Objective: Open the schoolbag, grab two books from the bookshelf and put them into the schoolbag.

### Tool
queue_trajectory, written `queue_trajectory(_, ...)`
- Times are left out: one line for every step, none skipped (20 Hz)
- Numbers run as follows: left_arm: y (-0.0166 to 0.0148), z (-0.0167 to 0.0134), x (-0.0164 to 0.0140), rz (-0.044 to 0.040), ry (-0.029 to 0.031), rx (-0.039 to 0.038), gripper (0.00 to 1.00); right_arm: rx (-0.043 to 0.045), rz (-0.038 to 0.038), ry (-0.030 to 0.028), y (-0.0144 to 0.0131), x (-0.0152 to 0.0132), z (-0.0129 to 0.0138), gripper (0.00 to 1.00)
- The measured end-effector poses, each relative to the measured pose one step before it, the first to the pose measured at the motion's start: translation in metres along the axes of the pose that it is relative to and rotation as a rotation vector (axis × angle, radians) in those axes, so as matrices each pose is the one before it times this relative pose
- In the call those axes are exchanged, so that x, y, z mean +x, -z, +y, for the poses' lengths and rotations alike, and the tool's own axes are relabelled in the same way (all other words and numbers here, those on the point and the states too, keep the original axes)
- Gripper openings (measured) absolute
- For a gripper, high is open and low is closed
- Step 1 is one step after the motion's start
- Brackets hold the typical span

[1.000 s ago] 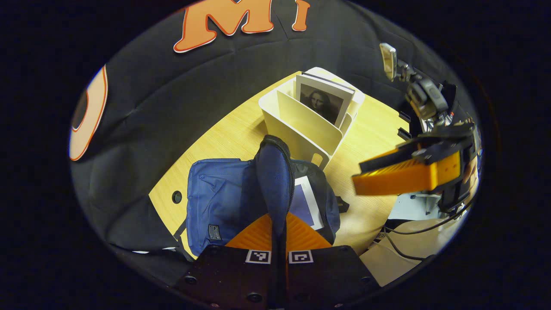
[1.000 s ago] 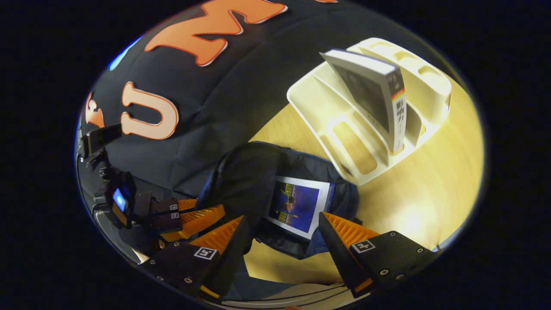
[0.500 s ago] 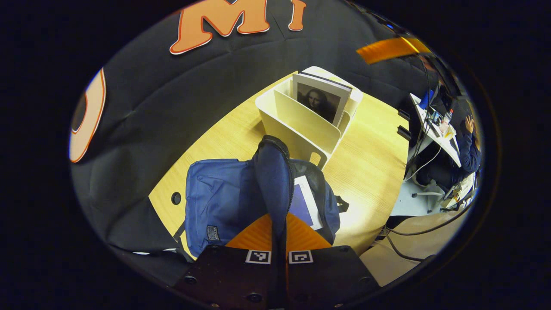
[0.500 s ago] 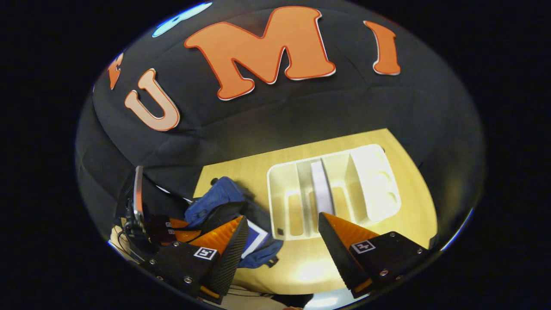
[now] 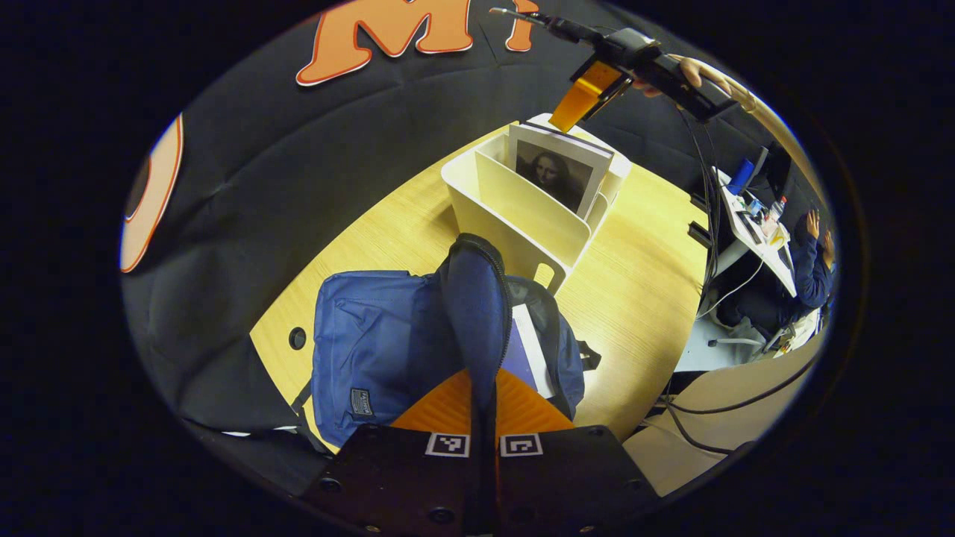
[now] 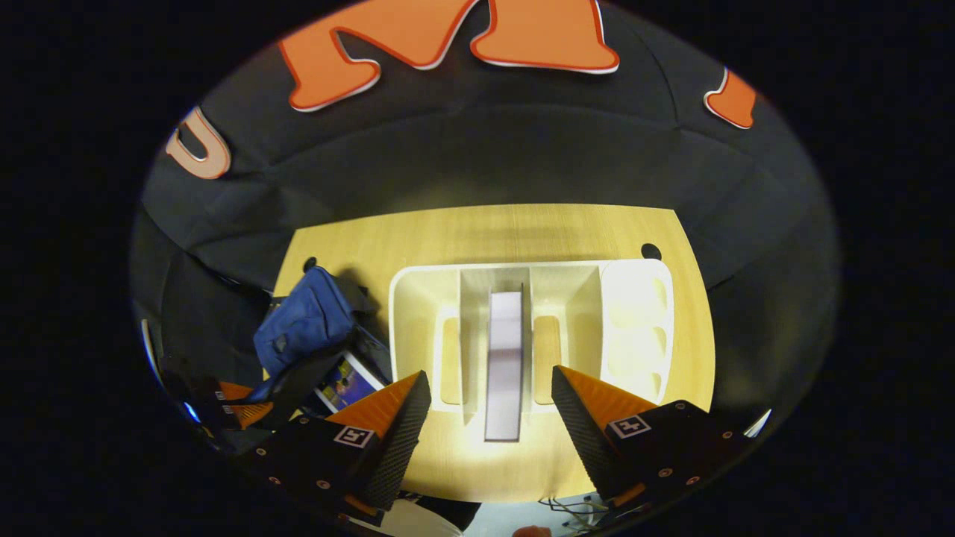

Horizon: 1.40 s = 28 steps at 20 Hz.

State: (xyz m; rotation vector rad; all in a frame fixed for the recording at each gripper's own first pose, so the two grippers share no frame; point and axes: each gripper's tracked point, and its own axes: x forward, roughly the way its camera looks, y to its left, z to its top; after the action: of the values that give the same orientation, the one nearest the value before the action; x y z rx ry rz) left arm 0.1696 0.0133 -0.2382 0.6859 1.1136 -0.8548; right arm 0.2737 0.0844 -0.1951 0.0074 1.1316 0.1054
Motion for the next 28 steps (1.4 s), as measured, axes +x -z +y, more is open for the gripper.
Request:
queue_trajectory(0.0003,0.0,0.00078,0.00206,0.00268,-0.00253,0.01,-0.01224,0.02149,0.00317,0.00203,0.01012,-0.00071,0.98)
queue_trajectory(-0.00044,-0.00013,0.0008,0.00198,0.00212,-0.00131,0.01,-0.00666,0.02019,0.00929,0.00224,0.00812,-0.00124,0.98)
queue_trajectory(0.00022,0.00135,0.00111,0.0028,0.00095,0.00084,0.01,-0.00288,0.01829,0.00618,0.00119,0.00658,-0.00038,0.98)
queue_trajectory(-0.00041,0.00098,0.00019,0.00247,0.0004,0.00079,0.01,0.00067,0.02228,0.01354,0.00152,0.0053,-0.00195,0.98)
queue_trajectory(0.00055,0.00087,0.00029,0.00235,0.00134,0.00287,0.01,-0.00775,0.01626,0.01207,0.00255,0.00412,-0.00218,0.98)
queue_trajectory(-0.00094,0.00083,0.0005,0.00114,0.00176,0.00299,0.01,-0.00988,0.01747,0.01565,0.003,0.00727,-0.00443,0.85)
queue_trajectory(0.00073,0.00042,0.00141,0.00105,0.0016,0.0013,0.01,0.00021,0.00955,0.00404,0.00052,0.00436,-0.00199,0.97)
queue_trajectory(0.00024,-0.00032,0.00022,0.00193,0.00212,0.00078,0.01,0.00966,0.01319,-0.00293,0.00128,-0.00016,0.00112,0.8)
queue_trajectory(0.00047,0.00066,0.00076,0.00088,0.00203,0.0014,0.01,0.01628,0.00044,-0.01384,-0.00125,-0.0129,0.00295,0.58)
queue_trajectory(-0.00038,-0.00008,0.00053,0.00212,0.00154,0.00272,0.01,-0.00451,-0.00306,-0.00267,0.00082,0.01546,-0.00292,0.36)
queue_trajectory(-0.00161,0.00081,0.0005,-0.00123,0.00085,0.00107,0.01,0.0066,-0.00192,0.00245,0.0003,-0.00477,-0.00155,0.32)
queue_trajectory(0.00142,0.00069,-0.00002,0.0003,0.00075,-0.00133,0.01,0.0093,-0.01036,0.0017,-0.00129,-0.00224,0.00107,0.31)
queue_trajectory(0.00028,0.00067,-0.00026,0.00058,-0.00028,-0.00057,0.01,0.00788,-0.01427,0.00051,-0.00184,-0.00333,-0.00026,0.3)
queue_trajectory(0.00054,-0.00037,-0.0004,0.00041,-0.0026,-0.00004,0.01,0.0125,-0.02027,-0.00545,-0.00191,-0.00524,-0.0004,0.18)
queue_trajectory(-0.00056,-0.00026,-0.00041,0.00037,-0.00102,0.00054,0.01,0.01834,-0.02107,-0.01462,-0.00152,-0.01028,-0.00093,0.29)
queue_trajectory(-0.00065,0.00056,0.00037,-0.00103,-0.00137,-0.00097,0.01,0.0238,-0.02237,-0.02029,-0.00243,-0.01509,-0.00104,0.29)
queue_trajectory(0.00132,0.0003,0.0003,-0.001,0.00207,0.00068,0.01,0.02141,-0.01941,-0.02768,-0.00081,-0.01625,-0.00087,0.29)
queue_trajectory(0.0002,-0.00065,0.00042,-0.00041,0.00188,0.00023,0.01,0.02415,-0.02871,-0.03789,-0.00221,-0.01919,0.00151,0.29)
queue_trajectory(-0.00067,-0.00175,-0.00108,-0.00208,0.00297,0.00273,0.01,0.02667,-0.04097,-0.03353,-0.00437,-0.01982,0.00005,0.28)
queue_trajectory(-0.00041,-0.0002,-0.00045,0.00025,-0.00067,0.0022,0.01,0.02224,-0.03929,-0.02425,-0.00157,-0.01875,-0.00105,0.29)
queue_trajectory(-0.00061,-0.00045,-0.00038,-0.00175,-0.00181,0.00199,0.01,0.01872,-0.03397,-0.01513,-0.00174,-0.02262,-0.00464,0.28)
queue_trajectory(-0.00063,0.00053,-0.00017,-0.00103,-0.00223,0.00346,0.01,0.01908,-0.03454,-0.01176,-0.00104,-0.02127,-0.00464,0.28)
queue_trajectory(-0.00032,-0.00056,-0.00125,-0.00043,-0.00118,0.00314,0.01,0.01851,-0.03333,-0.01596,0.0014,-0.01978,-0.00226,0.28)
queue_trajectory(-0.00008,-0.00024,-0.00034,-0.0015,0.001,0.00242,0.01,0.01765,-0.02946,-0.02414,0.00534,-0.02279,0.00075,0.28)
queue_trajectory(0.00098,-0.00023,-0.00032,-0.00053,-0.00101,0.00075,0.01,0.0228,-0.02598,-0.03937,0.0067,-0.02012,0.00431,0.28)
queue_trajectory(-0.00043,0.00049,-0.0001,-0.00137,-0.00234,-0.00037,0.01,0.02888,-0.01478,-0.06027,0.01123,-0.01813,0.01059,0.28)
queue_trajectory(0.00055,0.0009,-0.00009,-0.00161,-0.00392,0.00035,0.01,0.03893,-0.01582,-0.06636,0.01246,-0.01193,0.01093,0.28)
queue_trajectory(0.00031,0.00105,-0.00055,-0.00109,-0.0037,-0.00151,0.01,0.04212,-0.0149,-0.06291,0.01645,-0.00631,0.01265,0.28)
